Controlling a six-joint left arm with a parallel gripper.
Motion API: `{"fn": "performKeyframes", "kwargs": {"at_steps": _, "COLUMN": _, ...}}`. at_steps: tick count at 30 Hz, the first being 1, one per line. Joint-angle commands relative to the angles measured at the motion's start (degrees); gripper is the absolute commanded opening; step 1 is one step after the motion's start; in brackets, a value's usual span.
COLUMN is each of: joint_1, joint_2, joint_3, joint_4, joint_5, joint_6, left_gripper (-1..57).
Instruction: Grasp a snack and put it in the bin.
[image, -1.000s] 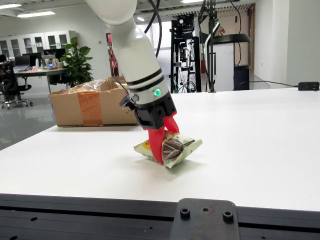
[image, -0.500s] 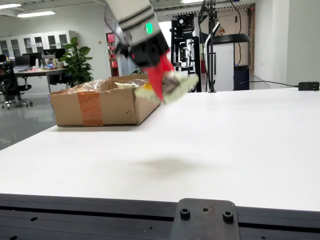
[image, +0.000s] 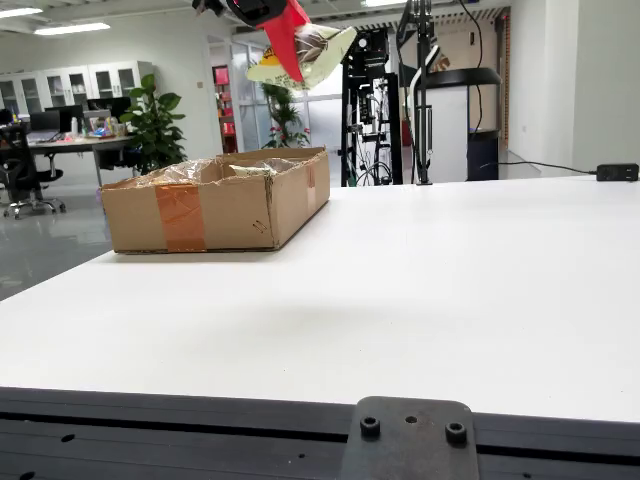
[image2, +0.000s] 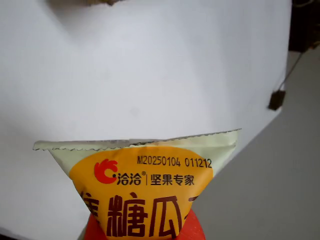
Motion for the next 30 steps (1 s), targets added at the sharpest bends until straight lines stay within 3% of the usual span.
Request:
{"fn": "performKeyframes", "kwargs": {"at_steps": 1, "joint_1": 2.1, "joint_2": 0.4, "joint_3": -2.6, "joint_4": 0.6, "joint_5": 1.6, "joint_6": 0.9, "left_gripper": -0.1}}
{"fn": "performKeyframes", "kwargs": {"at_steps": 18, "joint_1": 14.4, "joint_2": 6.9, "joint_3": -21.3, "joint_4": 1.4, "joint_5": 9.1, "joint_6": 3.8, "left_gripper": -0.2}}
{"fn": "performKeyframes", "kwargs": {"at_steps": 30, "joint_1": 19.3, "joint_2": 21.2, "joint_3": -47.0, "joint_4": 2.9, "joint_5": 16.6, "joint_6": 5.5, "left_gripper": 0.4}}
